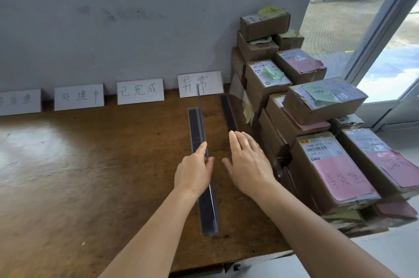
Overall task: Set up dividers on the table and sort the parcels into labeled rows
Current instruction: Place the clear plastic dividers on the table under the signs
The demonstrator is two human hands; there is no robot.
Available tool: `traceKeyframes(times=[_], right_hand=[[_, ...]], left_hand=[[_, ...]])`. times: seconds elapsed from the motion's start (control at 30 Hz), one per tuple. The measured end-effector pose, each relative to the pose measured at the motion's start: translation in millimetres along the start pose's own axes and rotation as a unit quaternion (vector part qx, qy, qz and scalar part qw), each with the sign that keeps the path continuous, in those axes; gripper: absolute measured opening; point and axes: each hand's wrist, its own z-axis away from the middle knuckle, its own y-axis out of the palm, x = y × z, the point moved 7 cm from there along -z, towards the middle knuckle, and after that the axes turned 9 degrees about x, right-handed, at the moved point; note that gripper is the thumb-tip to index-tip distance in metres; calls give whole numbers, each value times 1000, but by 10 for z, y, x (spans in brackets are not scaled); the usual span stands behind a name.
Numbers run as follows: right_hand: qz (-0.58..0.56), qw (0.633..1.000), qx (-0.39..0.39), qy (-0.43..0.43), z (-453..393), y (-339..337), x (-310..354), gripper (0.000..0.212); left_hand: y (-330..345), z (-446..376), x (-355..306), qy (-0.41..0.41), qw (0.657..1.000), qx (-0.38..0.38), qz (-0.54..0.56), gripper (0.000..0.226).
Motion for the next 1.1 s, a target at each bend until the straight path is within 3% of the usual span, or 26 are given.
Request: traceKeyframes(times=[0.47,0.73,0.87,1.1], right_hand=[[-91,994,55,-40,109,166,283,53],[-86,986,144,-26,130,238,338,62],[-82,986,143,-7,79,257,404,64],[-35,993,101,-52,65,251,719,61]], left_hand=[[-28,41,91,-6,1000,-3,26,50],[-143,27,164,-51,997,-47,-46,46],[-252,51,239,-78,992,-62,-81,26],[-524,231,549,-109,977,-79,-164,18]])
